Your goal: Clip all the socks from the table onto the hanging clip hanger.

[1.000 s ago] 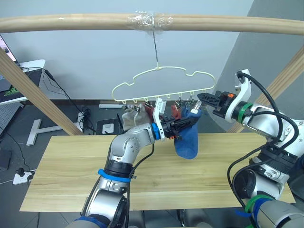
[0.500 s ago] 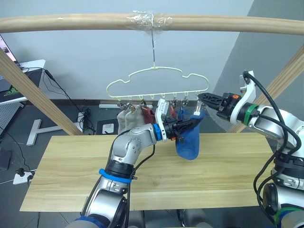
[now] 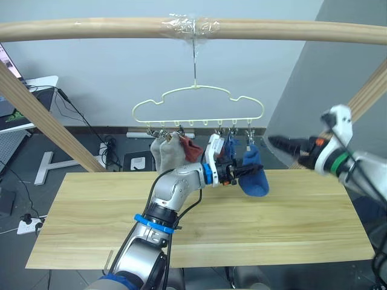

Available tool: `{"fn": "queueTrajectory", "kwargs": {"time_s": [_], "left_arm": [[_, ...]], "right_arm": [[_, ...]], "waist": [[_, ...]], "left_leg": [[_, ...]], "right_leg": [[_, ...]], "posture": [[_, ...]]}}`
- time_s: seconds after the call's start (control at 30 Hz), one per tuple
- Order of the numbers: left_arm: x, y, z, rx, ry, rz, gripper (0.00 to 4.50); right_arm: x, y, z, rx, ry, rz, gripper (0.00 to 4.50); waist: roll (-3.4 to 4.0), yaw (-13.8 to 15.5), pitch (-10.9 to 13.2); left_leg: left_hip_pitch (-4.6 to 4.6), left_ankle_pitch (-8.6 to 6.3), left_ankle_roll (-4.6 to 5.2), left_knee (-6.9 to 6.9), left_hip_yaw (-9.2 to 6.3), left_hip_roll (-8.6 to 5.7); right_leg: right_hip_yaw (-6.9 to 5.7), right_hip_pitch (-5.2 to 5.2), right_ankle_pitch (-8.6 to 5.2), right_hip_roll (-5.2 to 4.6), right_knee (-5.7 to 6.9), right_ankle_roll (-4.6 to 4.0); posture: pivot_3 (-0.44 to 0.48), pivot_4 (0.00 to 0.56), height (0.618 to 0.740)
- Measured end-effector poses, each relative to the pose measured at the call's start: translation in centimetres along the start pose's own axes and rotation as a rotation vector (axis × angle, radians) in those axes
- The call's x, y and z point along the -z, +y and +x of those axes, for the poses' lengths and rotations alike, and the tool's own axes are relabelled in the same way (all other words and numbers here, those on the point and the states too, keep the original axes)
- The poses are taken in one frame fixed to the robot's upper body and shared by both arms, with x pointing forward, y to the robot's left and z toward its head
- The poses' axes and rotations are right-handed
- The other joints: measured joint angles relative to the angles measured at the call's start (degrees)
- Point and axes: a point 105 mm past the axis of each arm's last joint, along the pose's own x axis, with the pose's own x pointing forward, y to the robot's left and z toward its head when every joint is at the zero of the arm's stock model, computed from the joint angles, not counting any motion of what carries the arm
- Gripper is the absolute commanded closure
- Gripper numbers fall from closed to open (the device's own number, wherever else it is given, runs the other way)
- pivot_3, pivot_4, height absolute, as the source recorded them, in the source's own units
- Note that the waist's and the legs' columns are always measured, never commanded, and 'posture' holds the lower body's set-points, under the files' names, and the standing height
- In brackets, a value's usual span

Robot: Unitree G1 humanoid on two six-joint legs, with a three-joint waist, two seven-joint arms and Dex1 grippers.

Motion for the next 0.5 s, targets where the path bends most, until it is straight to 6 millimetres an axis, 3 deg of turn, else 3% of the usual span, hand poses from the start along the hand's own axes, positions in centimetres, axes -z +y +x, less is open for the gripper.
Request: {"fn": "queueTrajectory", "kwargs": {"time_s": [0.1,0.13,0.23,0.33,0.5], "left_arm": [[1.7,1.1,-1.2,-0.040,0.050,0.005,0.14],[2.0,1.3,-1.6,-0.045,0.057,0.015,0.05],[2.3,2.4,-4.7,-0.110,0.088,0.080,0.05],[1.9,3.7,-10.3,-0.230,0.097,0.144,0.05],[-0.1,3.2,-17.6,-0.346,0.108,0.235,0.05]], "right_arm": [[0.8,-0.9,0.1,0.037,-0.018,-0.146,0.00],[1.1,-1.1,0.0,0.036,-0.031,-0.193,0.00],[3.4,-1.4,-0.2,0.010,0.001,-0.308,0.00],[5.5,-1.7,-0.5,-0.035,0.032,-0.354,0.00],[5.5,-1.6,-1.6,-0.101,0.016,-0.390,0.00]], "waist": [[-0.01,-0.1,0.0],[-0.01,-0.1,0.0],[0.00,-0.1,0.0],[0.02,-0.2,0.0],[-0.05,0.6,-0.1]], "left_leg": [[0.00,0.00,-0.01,0.03,0.00,0.00],[0.01,0.00,0.00,0.05,0.00,0.00],[0.07,0.01,-0.01,0.04,0.00,0.01],[0.11,0.01,-0.02,0.03,0.00,0.03],[0.13,-0.01,0.02,0.08,0.04,0.00]], "right_leg": [[0.00,0.00,0.00,0.00,0.04,0.01],[0.00,0.02,0.00,0.00,0.05,0.01],[0.02,0.04,0.01,0.00,0.08,0.00],[0.03,0.03,0.01,0.00,0.14,-0.01],[0.00,0.13,0.02,-0.09,0.14,-0.01]], "posture": [[0.013,0.152,0.740],[0.013,0.152,0.740],[0.062,0.139,0.740],[0.069,0.135,0.740],[0.121,0.116,0.740]]}}
